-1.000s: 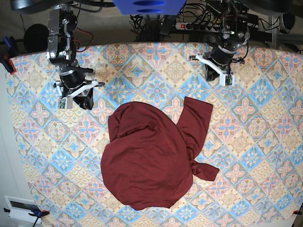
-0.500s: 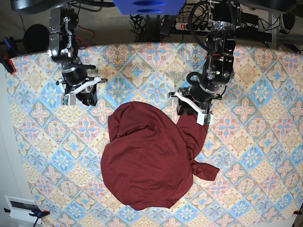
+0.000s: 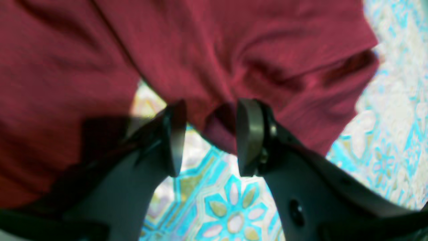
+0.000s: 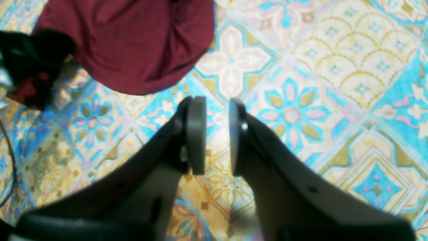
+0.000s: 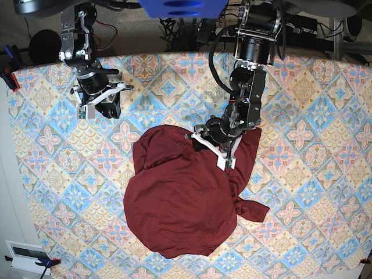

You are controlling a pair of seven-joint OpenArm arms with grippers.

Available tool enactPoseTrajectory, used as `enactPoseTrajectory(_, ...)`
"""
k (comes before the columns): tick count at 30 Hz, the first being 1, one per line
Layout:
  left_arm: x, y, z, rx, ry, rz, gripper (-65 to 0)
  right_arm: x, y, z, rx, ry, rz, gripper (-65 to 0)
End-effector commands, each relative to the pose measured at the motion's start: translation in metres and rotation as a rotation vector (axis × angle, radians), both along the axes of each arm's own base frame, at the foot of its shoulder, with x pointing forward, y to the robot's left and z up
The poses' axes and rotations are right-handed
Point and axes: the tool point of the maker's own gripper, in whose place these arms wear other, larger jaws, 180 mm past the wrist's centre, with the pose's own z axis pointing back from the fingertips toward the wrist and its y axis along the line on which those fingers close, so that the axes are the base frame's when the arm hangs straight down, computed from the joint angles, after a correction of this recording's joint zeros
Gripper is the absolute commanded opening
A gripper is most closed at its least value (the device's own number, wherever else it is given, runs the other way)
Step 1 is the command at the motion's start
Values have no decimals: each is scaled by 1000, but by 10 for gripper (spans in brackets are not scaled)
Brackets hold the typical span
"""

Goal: Layout the t-shirt on the table in an organized manner, then fold the t-shirt properly
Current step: 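Lower the left gripper onto the crumpled red t-shirt and grasp it, then drag the grasped shirt with the left gripper away from the right arm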

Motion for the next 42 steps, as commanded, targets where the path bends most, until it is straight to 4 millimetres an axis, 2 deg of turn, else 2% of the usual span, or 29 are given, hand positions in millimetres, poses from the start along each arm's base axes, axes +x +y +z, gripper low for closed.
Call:
enactPoseTrajectory(1,14,-6,17,-21,-51,1,-407,-1,-6,7,-9,-23,-9,-533)
enactPoseTrajectory(6,4,-15,-4,-38,18,3,-407,-6,-16,5,-23,-11,-34,-533)
enactPoseTrajectory(11,-2,-23,-30,-48,54,31,-407,-6,-16,5,-23,-11,-34,-533)
enactPoseTrajectory(13,-2,-25,-34,-45,59,31,-407,-7,-17,4,-23,-9,-34,-533)
enactPoseTrajectory(16,-5,-42,-37,-74,80,24,-415,-6,-17,4,-23,-11,-34,-533)
enactPoseTrajectory(19,-4,-49,-32,-103,75,9,-487,-6,-17,4,-23,-11,-34,-533)
enactPoseTrajectory(22,6,-48,-10,-150,5,-9,-650,-6,-17,5,-23,-12,-34,-533)
enactPoseTrajectory(26,13,-6,8,-94,-65,-6,-648,1,-17,9,-22,-31,-35,-533)
enactPoseTrajectory(29,15,28,33,-54,-145,-2,-650,2,-17,9,-22,-31,-35,-533)
enactPoseTrajectory(35,12,150,78,-3,-262,154,-650,8,-14,12,-18,-47,-28,-533)
enactPoseTrajectory(38,11,202,94,2,-285,231,-650,10,-13,13,-17,-51,-27,-533)
enactPoseTrajectory(42,4,282,113,37,-306,371,-650,12,1,13,2,-54,7,-533)
